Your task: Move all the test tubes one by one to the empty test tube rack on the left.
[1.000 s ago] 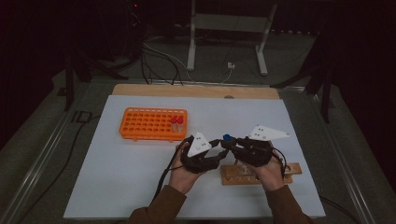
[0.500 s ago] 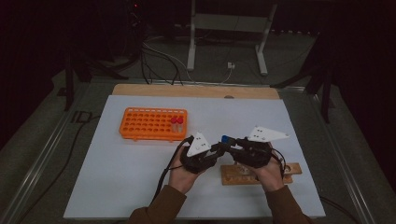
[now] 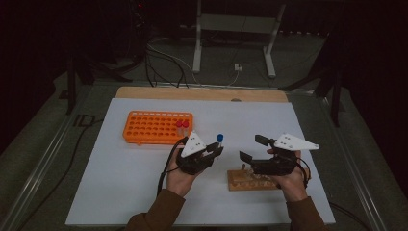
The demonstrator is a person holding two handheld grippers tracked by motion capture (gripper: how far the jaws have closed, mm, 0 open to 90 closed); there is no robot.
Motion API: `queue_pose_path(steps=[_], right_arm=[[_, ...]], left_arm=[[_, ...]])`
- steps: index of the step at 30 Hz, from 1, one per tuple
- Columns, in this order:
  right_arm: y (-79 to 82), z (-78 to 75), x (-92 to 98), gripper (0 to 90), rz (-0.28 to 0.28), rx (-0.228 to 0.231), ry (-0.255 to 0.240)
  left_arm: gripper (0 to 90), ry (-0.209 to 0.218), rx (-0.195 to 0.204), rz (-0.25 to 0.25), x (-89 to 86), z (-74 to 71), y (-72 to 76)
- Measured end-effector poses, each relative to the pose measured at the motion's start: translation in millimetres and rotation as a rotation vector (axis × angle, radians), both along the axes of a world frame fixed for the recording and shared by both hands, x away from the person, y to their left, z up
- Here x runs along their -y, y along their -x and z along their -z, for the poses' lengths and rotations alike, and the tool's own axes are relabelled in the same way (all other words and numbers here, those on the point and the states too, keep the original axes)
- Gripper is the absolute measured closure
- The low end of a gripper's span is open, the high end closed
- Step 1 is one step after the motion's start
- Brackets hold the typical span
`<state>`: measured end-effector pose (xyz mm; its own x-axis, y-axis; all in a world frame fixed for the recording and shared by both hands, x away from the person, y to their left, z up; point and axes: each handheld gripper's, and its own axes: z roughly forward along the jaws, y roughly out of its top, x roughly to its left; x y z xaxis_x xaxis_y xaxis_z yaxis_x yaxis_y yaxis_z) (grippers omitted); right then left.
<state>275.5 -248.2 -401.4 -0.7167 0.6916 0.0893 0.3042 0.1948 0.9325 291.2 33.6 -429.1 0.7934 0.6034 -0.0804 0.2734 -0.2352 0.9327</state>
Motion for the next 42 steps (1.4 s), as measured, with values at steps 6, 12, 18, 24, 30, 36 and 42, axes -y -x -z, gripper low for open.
queue_pose_path(steps=[6, 12, 18, 24, 30, 36, 42], right_arm=[[6.1, -0.2, 21.0, 3.0, 0.056, 0.017, 0.004], [8.3, 1.6, 37.1, 0.6, 0.113, 0.026, -0.003], [10.5, 5.2, 49.0, 0.0, 0.153, 0.022, -0.028], [12.5, 7.0, 57.6, 0.0, 0.176, 0.024, -0.045], [14.3, 8.7, 64.5, 0.0, 0.197, 0.023, -0.053], [15.4, 7.5, 67.2, 0.0, 0.211, 0.035, -0.063], [14.9, 8.6, 66.6, 0.0, 0.209, 0.035, -0.06]], left_arm=[[77.2, 0.002, 0.003, -0.033, -14.4, -0.6, -2.5], [77.2, 0.006, 0.003, -0.07, -31.3, -0.3, -6.8], [77.1, 0.005, 0.009, -0.12, -49.7, 0.8, -14.5], [77.0, 0.024, 0.026, -0.179, -68.3, 3.6, -24.1], [77.0, 0.038, 0.032, -0.254, -84.8, 8.3, -35.9], [77.0, 0.051, 0.027, -0.332, -95.5, 13.9, -46.7], [77.0, 0.013, 0.021, -0.393, -97.7, 22.2, -60.4]])
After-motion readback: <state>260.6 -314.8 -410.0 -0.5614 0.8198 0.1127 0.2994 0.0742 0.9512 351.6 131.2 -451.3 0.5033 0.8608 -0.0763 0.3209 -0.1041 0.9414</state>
